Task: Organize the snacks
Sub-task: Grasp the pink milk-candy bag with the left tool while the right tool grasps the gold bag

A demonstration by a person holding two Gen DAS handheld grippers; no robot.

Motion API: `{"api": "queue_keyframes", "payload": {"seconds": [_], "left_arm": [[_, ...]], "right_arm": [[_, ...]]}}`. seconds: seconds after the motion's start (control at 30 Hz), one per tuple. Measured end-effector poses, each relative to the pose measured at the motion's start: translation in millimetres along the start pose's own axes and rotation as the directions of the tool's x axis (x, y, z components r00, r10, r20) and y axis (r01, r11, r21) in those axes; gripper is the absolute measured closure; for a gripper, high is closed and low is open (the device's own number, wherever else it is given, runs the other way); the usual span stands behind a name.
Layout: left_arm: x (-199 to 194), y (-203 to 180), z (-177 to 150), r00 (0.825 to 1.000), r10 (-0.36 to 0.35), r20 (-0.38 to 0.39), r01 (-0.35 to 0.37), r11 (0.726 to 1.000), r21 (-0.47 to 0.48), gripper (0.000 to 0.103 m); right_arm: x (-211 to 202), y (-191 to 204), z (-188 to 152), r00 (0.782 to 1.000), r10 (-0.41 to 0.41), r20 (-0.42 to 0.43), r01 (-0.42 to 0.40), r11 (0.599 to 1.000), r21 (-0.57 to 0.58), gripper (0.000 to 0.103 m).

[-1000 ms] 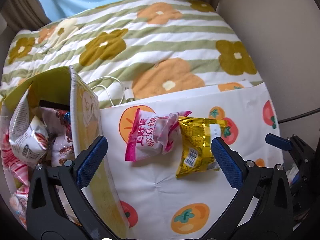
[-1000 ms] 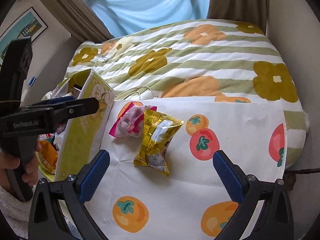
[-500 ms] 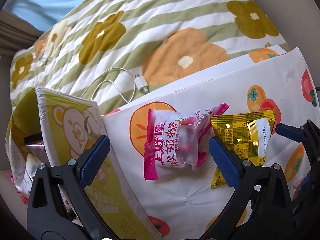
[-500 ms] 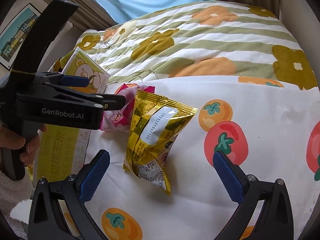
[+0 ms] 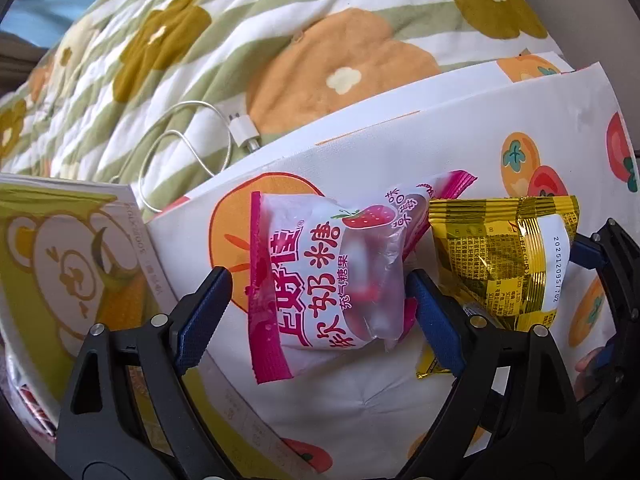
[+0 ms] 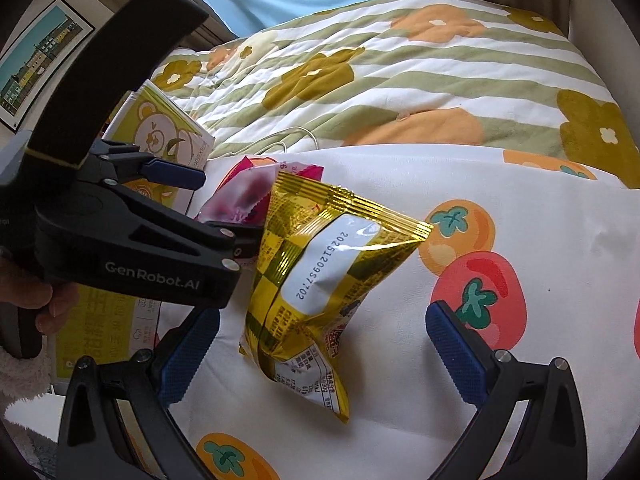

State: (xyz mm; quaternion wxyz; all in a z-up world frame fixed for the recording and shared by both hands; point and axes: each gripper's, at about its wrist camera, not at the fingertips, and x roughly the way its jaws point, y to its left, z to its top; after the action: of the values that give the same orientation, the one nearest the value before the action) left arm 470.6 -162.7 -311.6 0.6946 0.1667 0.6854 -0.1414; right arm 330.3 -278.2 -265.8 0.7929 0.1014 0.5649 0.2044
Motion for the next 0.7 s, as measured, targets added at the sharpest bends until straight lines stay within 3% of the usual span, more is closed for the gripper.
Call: {"api": "queue_keyframes", "payload": {"seconds": [0.1, 0.3, 0.47, 0.67, 0.7], "left_arm": [[4, 2, 0, 0.998, -0.062, -0.010, 0.062, 0.998, -0.026, 0.029], [-6, -10, 0, 0.998, -0.052, 0.036, 0.051, 0.998, 0.026, 0.053], [-10, -8, -4, 0.997, -0.050, 0.062, 0.050, 0.999, 0.016, 0.056], [-14, -6, -9, 0.996, -0.035, 0.078, 0.035, 0.999, 0.000, 0.058], [-14, -6, -11, 0.996, -0.034, 0.080, 0.034, 0.999, -0.002, 0.058]], "right_arm": [[2, 1, 0, 1.000, -0.001, -0.002, 0.001, 1.000, 0.000, 0.000], [3, 2, 2, 1.000, -0.007, 0.004, 0.007, 1.000, -0.004, 0.001], [5, 4, 4, 1.000, -0.010, 0.011, 0.010, 1.000, -0.001, 0.005], [10, 7, 4, 0.999, -0.040, 0.016, 0.040, 0.999, -0.020, 0.023], [10, 8, 4, 0.999, -0.047, 0.018, 0.048, 0.999, -0.027, 0.030]]}}
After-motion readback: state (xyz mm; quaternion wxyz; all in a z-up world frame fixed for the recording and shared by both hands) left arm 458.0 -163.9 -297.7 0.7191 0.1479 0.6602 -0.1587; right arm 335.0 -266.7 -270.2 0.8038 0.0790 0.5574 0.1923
